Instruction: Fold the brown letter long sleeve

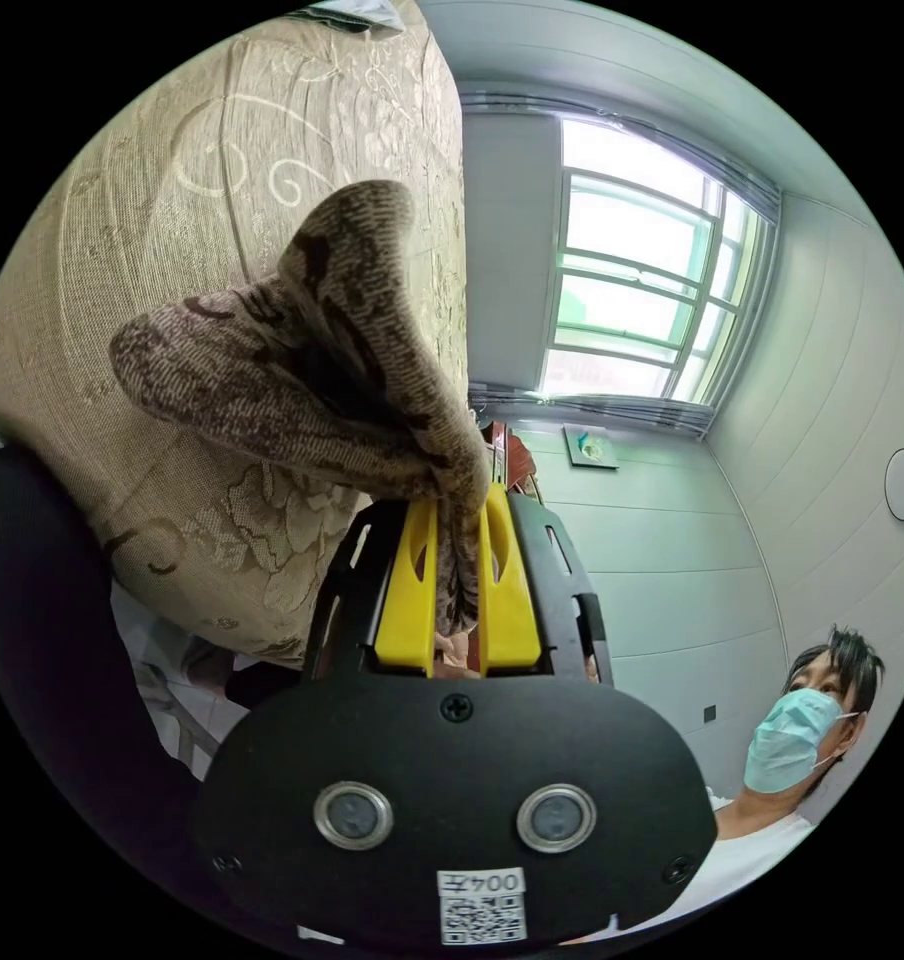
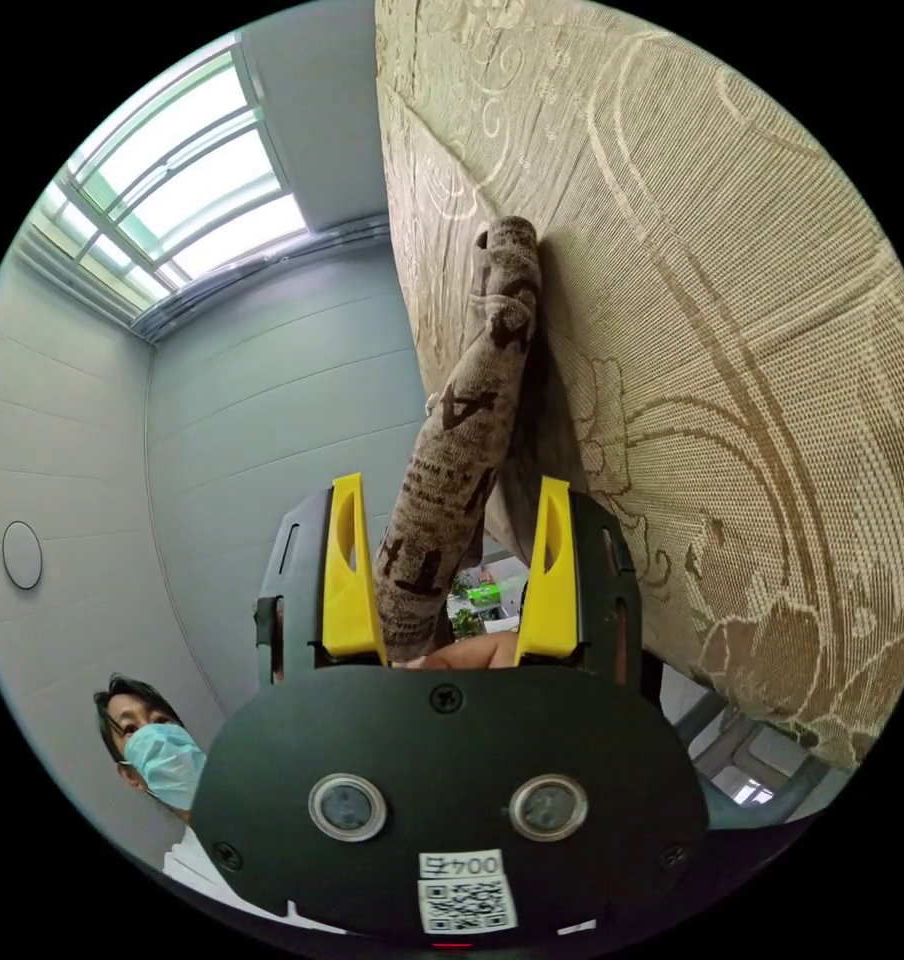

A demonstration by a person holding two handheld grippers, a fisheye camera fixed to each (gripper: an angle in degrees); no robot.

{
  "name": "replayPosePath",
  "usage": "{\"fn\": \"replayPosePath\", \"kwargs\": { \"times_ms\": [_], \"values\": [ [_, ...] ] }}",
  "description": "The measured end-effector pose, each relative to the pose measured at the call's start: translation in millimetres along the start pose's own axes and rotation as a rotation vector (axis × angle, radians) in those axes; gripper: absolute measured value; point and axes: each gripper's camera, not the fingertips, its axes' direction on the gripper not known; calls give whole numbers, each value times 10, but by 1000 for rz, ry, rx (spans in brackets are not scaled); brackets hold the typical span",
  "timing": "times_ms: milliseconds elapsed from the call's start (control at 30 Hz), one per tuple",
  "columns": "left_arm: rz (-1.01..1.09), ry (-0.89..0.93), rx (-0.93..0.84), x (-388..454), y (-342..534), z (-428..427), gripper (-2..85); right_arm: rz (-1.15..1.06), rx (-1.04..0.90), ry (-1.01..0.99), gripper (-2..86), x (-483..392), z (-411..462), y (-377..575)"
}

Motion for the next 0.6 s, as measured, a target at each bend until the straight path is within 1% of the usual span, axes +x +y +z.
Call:
{"fn": "replayPosePath", "kwargs": {
  "times_ms": [100,200,300,367,400,467,600],
  "values": [
    [0,2,-14,157,38,-46,72,29,4,13,228,-20,193,-334],
    [8,-1,-26,290,95,-103,72,33,19,67,211,-111,344,-644],
    [7,6,-34,397,149,-175,73,50,-34,177,155,-192,548,-914],
    [4,13,-37,467,175,-226,73,40,-35,245,82,-332,675,-1016],
    [11,7,-44,541,187,-263,73,16,-25,255,67,-416,704,-1020],
    [44,-1,-37,717,198,-365,73,-139,-8,347,56,-932,893,-1003],
    [177,49,7,1359,124,-818,73,-313,-68,375,54,-1786,1370,-996]
  ]
}}
